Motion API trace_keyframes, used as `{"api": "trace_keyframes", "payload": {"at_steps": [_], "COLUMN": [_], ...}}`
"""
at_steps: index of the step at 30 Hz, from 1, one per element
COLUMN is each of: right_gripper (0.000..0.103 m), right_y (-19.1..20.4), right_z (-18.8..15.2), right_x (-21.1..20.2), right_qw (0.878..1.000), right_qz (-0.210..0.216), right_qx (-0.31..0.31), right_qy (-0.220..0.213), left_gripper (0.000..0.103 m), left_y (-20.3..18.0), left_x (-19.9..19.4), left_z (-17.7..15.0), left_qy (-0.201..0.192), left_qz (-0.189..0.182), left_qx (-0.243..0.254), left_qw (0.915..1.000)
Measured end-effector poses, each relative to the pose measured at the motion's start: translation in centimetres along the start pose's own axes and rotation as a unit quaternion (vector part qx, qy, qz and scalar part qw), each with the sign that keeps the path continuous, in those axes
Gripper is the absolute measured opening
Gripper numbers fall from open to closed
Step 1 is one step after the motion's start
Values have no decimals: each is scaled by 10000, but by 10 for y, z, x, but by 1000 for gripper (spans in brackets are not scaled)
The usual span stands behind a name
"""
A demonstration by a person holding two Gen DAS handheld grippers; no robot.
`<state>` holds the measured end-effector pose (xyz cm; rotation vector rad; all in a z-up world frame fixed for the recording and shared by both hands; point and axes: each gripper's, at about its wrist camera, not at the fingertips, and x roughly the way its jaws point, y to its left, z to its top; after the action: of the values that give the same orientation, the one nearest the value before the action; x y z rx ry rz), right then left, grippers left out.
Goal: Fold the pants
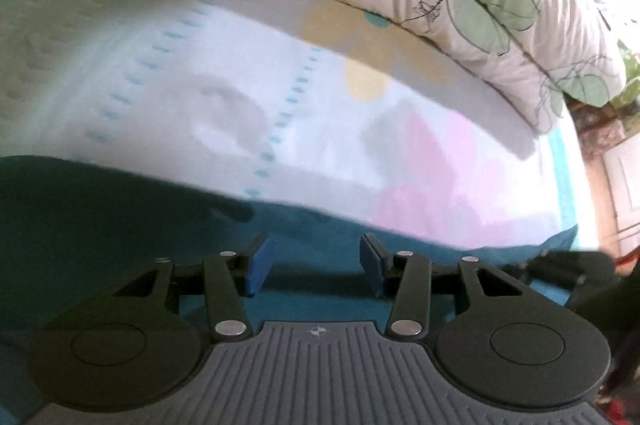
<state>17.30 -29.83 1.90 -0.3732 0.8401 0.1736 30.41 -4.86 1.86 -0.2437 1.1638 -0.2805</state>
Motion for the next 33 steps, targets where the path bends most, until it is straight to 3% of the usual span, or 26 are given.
{"api": "trace_keyframes", "payload": {"at_steps": [4,8,15,22,33], "right_gripper": [8,8,8,8,8], "right_y": [2,6,23,39,69], "right_z": [-2,-7,-19,-31,-51], "right_x": [-3,-5,-7,-14,-32], "right_qw": [9999,9999,9994,9984,9948], "right_qz": [-89,-125,-194,-139,-99], "right_qx": [52,43,-219,-532,-974], "right_qy": [-30,-86,-158,-107,-280], "left_gripper": [46,46,46,46,46], "left_y": [-12,-16,-17,-30,-33], "left_x": [6,11,28,35,50], "left_z": [0,-5,-17,-31,-56], "left_qy": [49,206,521,675,915], "left_qz": [28,-115,-186,-330,20], "left_qx": [5,-293,-759,-843,-706], "left_qw": [10000,9993,9956,9936,9933]}}
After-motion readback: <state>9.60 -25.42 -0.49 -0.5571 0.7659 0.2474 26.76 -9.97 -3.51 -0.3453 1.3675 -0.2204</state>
